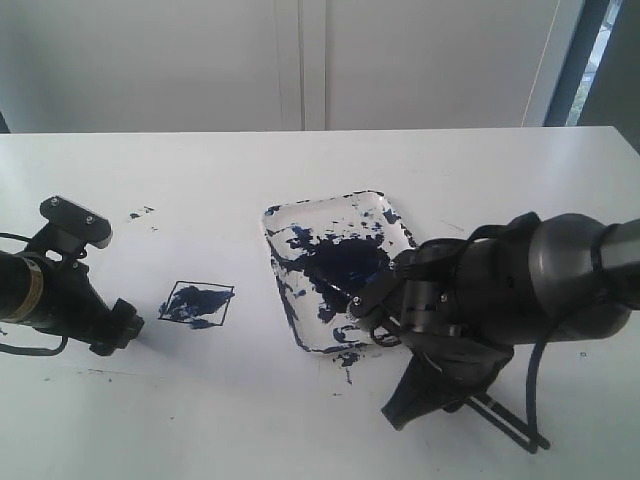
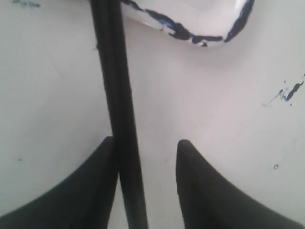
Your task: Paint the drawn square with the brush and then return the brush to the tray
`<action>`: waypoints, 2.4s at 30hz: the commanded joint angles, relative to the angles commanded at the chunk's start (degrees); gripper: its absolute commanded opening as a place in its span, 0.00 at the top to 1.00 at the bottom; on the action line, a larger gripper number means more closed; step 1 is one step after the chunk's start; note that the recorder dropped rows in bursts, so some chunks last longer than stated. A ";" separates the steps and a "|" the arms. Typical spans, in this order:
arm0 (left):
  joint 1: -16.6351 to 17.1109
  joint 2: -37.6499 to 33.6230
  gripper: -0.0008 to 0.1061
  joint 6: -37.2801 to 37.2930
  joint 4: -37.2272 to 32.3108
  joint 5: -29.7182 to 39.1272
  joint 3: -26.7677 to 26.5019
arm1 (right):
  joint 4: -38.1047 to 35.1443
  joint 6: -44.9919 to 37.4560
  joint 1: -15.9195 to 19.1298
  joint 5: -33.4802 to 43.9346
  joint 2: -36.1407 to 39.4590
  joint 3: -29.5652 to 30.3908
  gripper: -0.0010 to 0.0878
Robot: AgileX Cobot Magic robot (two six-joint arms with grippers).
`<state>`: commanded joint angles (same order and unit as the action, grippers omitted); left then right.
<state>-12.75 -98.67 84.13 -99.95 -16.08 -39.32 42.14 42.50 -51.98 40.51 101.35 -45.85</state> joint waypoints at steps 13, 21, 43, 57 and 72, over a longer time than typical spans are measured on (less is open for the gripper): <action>0.00 0.00 0.11 0.88 0.00 -0.85 0.00 | -0.46 -1.08 0.00 0.66 -0.96 0.24 0.99; 0.00 0.00 0.11 0.88 0.00 -0.85 0.00 | -5.36 -21.15 -2.71 22.44 -6.47 -8.33 0.99; 0.00 0.00 0.11 0.87 0.00 -1.32 0.00 | -1.06 -47.03 -12.10 29.45 13.23 -35.94 0.99; 0.00 0.00 0.11 0.91 0.00 -1.19 0.00 | -3.00 -47.37 -14.90 29.45 13.70 -35.94 0.99; 0.00 0.00 0.11 1.05 0.00 -1.45 0.00 | -4.82 -47.37 -16.55 29.45 13.70 -35.30 0.99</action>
<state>-12.75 -98.67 85.18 -99.95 -17.53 -39.32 37.32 -4.87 -68.53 69.96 115.04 -81.15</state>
